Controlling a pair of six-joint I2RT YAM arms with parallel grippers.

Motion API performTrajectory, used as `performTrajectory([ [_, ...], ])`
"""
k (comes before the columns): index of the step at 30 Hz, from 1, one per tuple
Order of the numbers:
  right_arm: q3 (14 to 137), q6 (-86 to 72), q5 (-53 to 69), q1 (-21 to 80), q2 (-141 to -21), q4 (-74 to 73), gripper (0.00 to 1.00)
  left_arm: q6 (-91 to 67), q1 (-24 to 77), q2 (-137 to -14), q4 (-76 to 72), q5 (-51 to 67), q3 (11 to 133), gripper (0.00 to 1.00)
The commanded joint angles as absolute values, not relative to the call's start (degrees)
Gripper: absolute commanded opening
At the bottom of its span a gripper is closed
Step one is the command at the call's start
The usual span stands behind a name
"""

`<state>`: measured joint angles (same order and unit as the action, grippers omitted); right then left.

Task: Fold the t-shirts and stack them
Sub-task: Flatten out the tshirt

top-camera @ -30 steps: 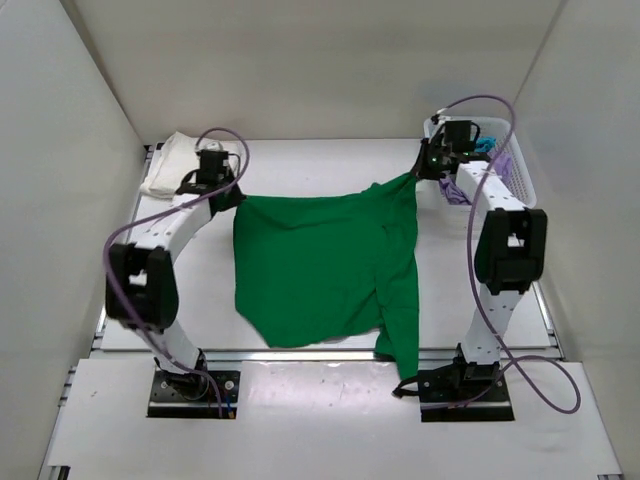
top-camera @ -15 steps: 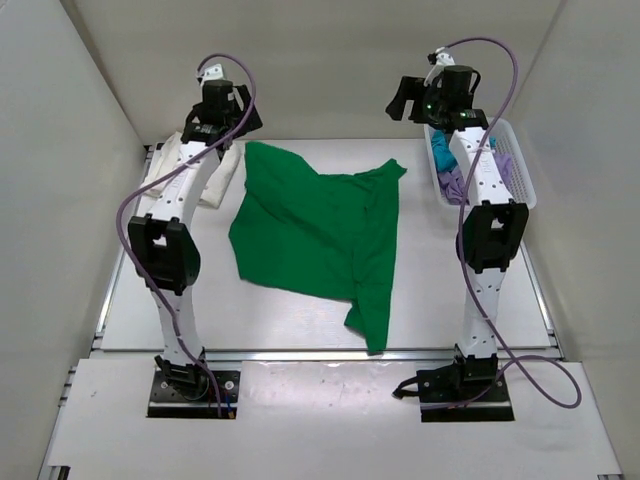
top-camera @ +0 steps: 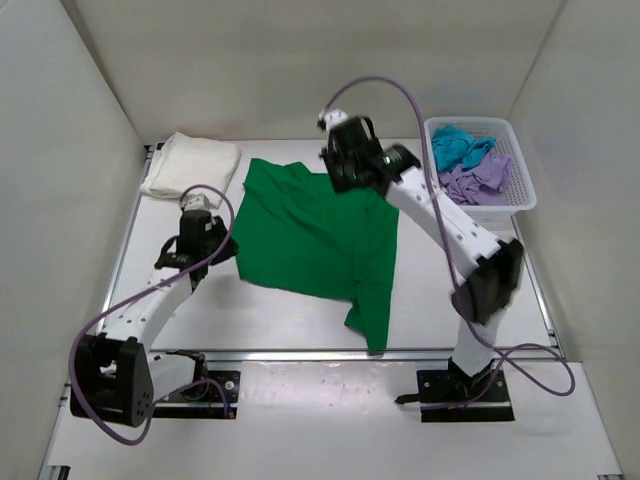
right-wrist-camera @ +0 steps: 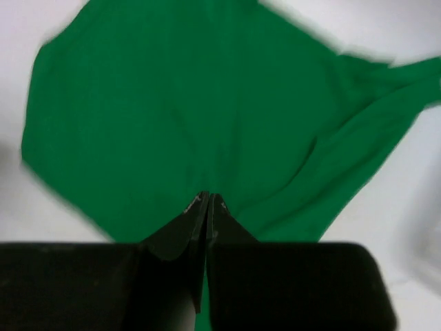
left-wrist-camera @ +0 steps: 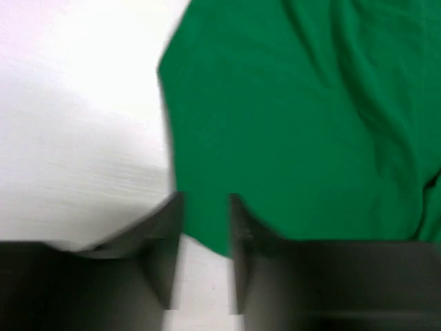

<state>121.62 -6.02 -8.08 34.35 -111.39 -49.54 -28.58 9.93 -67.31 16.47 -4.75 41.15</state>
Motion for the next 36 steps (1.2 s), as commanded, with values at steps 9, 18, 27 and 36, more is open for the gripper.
performTrajectory([
  [9, 61.5, -14.1, -10.5, 40.6, -66.1, -33.2, 0.19, -38.3, 7.3, -70.5, 0.7, 0.7, 28.0, 0.66],
  [18, 34.0, -27.0, -6.2, 49.2, -54.1, -28.8, 0.39, -38.9, 11.1, -78.0, -1.9, -1.8, 32.4, 0.18],
  [27, 25.4, -29.5, -0.5, 46.9, -49.4, -21.1, 0.41, -23.2, 22.7, -79.1, 31.7, -14.1, 61.3, 0.13],
  [36, 25.4, -29.7, 0.2, 48.4, -49.4, -22.0, 0.43, -22.8, 18.1, -78.3, 30.6, -11.3, 51.3, 0.98],
])
